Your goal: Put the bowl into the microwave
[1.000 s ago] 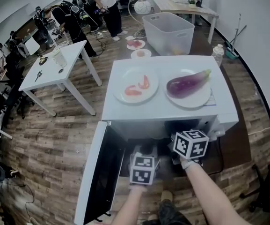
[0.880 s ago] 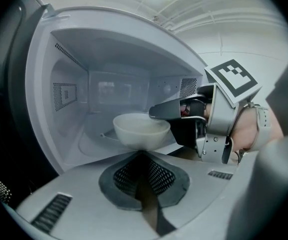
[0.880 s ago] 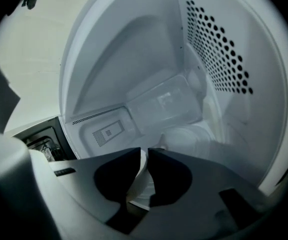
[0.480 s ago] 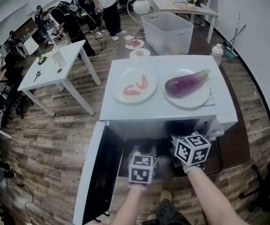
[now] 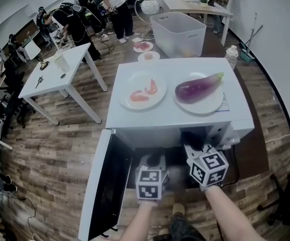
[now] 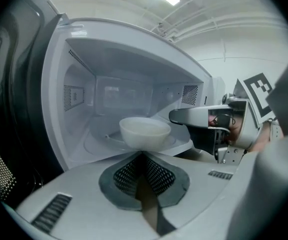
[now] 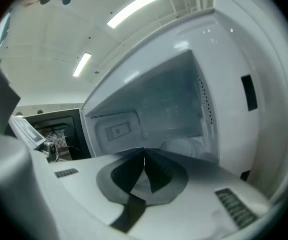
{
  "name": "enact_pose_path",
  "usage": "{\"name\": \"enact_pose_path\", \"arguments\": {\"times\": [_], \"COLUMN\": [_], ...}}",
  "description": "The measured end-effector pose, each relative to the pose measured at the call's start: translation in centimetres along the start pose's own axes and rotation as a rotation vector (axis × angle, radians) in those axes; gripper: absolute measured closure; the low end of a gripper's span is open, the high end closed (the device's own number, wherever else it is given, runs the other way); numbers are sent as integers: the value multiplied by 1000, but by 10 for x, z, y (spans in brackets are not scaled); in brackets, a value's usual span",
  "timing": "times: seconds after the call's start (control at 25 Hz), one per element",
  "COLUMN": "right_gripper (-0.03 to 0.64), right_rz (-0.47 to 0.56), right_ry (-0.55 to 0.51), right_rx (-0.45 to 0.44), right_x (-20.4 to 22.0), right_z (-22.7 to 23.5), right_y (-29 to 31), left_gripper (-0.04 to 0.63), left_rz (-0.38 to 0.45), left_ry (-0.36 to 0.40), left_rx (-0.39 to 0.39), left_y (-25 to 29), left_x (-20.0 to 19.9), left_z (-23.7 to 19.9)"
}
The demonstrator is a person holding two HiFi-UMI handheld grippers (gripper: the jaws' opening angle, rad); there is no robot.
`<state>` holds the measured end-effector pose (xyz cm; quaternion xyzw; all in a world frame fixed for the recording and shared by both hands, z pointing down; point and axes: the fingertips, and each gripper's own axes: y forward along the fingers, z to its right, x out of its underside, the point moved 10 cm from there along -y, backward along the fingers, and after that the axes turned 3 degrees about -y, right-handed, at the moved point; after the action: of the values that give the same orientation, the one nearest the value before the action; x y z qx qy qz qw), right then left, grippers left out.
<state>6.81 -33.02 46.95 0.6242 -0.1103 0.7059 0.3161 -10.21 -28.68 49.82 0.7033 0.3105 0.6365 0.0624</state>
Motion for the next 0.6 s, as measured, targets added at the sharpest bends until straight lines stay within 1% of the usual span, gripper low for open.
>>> {"name": "enact_pose_path", "arguments": {"times": [0.2,0.32,0.48,0.6], "right_gripper": [611,611,611,611], "right_rz": [8,-17,-62,-80], "right_ry": [-59,-92,-97,-104], "right_rx": [-26,-42,-61,-64], "right_x": [4,11,22,25], "right_z": [-13,-21,-26,-27], "right_y": [-16,-19,-15,-10], "left_gripper": [595,595,595,595], "left_rz": [60,56,40,44], "left_ry": [7,7,8,11], "left_rx": [-25,-20,-9,-9], "left_y": [-9,-8,-5,-2], "left_x": [-4,-5,-4,-5], "left_z": [-2,-2,1,2]}}
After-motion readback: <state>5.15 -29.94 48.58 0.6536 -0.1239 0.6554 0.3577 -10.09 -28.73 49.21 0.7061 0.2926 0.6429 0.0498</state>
